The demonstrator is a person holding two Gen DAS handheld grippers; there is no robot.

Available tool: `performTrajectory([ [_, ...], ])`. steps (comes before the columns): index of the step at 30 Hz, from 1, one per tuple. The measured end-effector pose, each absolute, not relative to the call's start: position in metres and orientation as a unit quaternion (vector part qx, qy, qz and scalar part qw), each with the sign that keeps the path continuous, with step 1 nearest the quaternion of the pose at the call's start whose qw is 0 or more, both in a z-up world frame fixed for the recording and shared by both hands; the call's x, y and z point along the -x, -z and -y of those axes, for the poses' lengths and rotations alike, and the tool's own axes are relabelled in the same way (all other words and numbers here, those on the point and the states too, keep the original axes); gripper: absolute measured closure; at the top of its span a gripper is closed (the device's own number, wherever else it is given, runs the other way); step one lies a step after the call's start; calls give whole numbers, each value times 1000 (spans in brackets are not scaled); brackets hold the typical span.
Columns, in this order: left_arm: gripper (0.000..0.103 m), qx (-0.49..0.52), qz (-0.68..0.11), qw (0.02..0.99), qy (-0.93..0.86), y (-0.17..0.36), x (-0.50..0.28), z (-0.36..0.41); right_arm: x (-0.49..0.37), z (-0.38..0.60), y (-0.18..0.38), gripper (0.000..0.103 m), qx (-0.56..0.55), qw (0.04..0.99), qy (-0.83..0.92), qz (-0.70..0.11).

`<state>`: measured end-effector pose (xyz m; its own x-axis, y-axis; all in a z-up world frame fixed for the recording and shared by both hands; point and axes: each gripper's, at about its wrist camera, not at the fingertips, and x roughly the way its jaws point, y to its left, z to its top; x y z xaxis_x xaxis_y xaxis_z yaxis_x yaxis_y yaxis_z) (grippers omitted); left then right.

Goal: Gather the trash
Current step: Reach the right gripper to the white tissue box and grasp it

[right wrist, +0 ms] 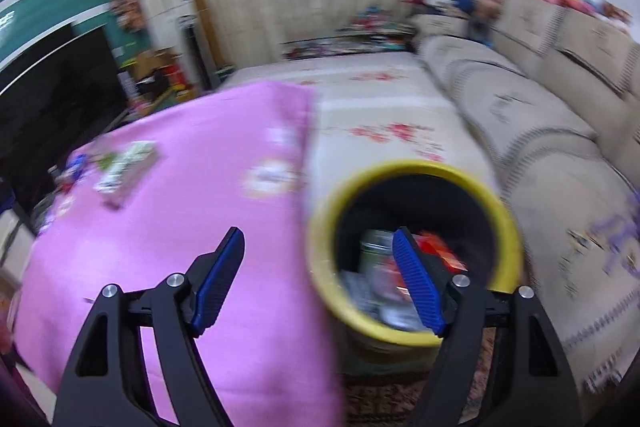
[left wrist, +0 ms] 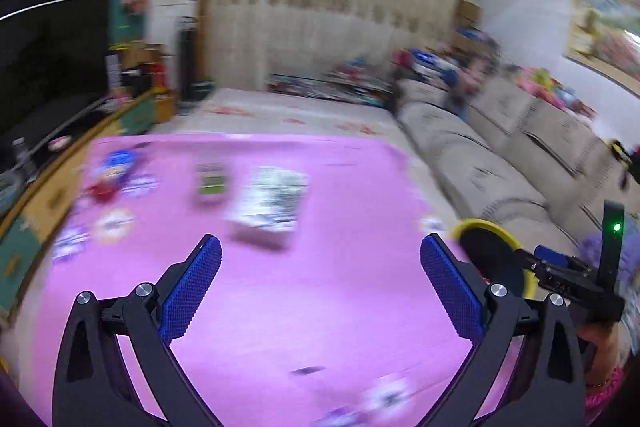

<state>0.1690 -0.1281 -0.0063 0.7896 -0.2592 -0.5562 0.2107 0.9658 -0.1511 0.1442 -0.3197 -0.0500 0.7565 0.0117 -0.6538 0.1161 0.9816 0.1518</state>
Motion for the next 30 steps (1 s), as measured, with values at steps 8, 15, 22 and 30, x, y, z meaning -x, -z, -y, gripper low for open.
performTrajectory([
  [8,5,77,-280,956,39,11,-138,6,-215,178,31,26,-109,929,-82,-344],
  [15,5,101,-288,952,39,26,-137,-24,-272,88,46,20,-108,928,-56,-351],
  [22,5,114,-290,950,35,37,-141,-40,-325,56,77,16,-98,919,5,-382],
  [30,5,123,-303,944,41,51,-152,-49,-350,37,101,16,-75,906,43,-414],
])
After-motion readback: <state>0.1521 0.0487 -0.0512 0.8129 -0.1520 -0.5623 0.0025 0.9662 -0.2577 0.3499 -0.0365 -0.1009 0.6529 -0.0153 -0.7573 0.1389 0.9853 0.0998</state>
